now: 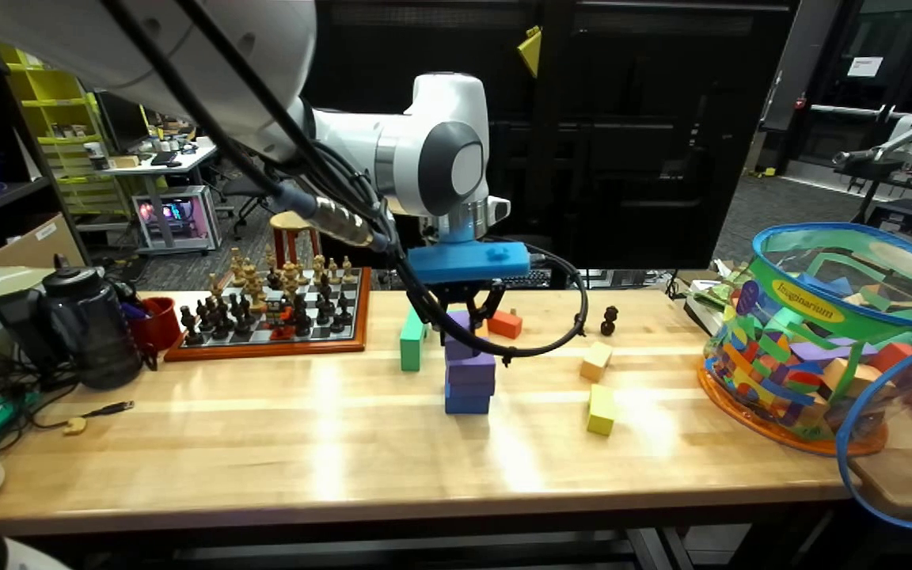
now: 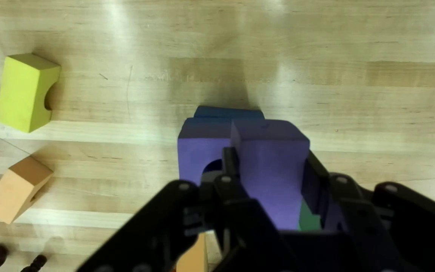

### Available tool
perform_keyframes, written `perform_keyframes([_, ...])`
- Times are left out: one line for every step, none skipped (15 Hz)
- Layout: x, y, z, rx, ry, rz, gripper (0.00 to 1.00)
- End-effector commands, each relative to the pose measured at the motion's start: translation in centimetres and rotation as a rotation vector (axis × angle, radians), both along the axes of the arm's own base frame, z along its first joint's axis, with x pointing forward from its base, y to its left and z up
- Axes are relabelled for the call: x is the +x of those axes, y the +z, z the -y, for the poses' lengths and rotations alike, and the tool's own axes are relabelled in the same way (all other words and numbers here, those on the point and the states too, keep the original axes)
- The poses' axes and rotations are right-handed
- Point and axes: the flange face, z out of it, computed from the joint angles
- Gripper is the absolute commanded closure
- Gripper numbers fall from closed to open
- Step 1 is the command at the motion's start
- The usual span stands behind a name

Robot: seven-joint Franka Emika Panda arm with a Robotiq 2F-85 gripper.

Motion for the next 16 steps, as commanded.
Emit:
perform_keyframes([0.8,-0.6,-0.5,0.021,0.039,-0.005,0.84])
perform_keyframes([0.9,-0.9,-0.6,0.025,0.043,-0.011,0.84])
perform_keyframes([1.1,-1.1,-0.6,0.029,0.047,-0.016,0.84])
perform_keyframes([1.3,-1.4,-0.6,0.033,0.049,-0.021,0.84])
perform_keyframes([1.5,-1.6,-0.6,0.036,0.052,-0.025,0.84])
perform_keyframes([1.7,-1.8,-0.5,0.039,0.054,-0.026,0.84])
perform_keyframes([1.8,-2.0,-0.5,0.043,0.057,-0.029,0.84])
perform_keyframes([2.0,-2.0,-0.5,0.044,0.058,-0.030,0.84])
perform_keyframes([2.1,-2.0,-0.5,0.046,0.058,-0.032,0.84])
perform_keyframes([2.2,-2.0,-0.5,0.049,0.059,-0.033,0.84])
perform_keyframes([2.3,-1.9,-0.5,0.054,0.058,-0.034,0.84])
perform_keyframes([2.3,-1.8,-0.5,0.058,0.060,-0.033,0.84])
perform_keyframes([2.4,-1.7,-0.5,0.056,0.061,-0.030,0.84])
perform_keyframes([2.4,-1.5,-0.6,0.055,0.061,-0.027,0.84])
perform_keyframes([2.4,-1.4,-0.6,0.053,0.061,-0.025,0.84])
perform_keyframes([2.5,-1.3,-0.5,0.052,0.060,-0.022,0.84])
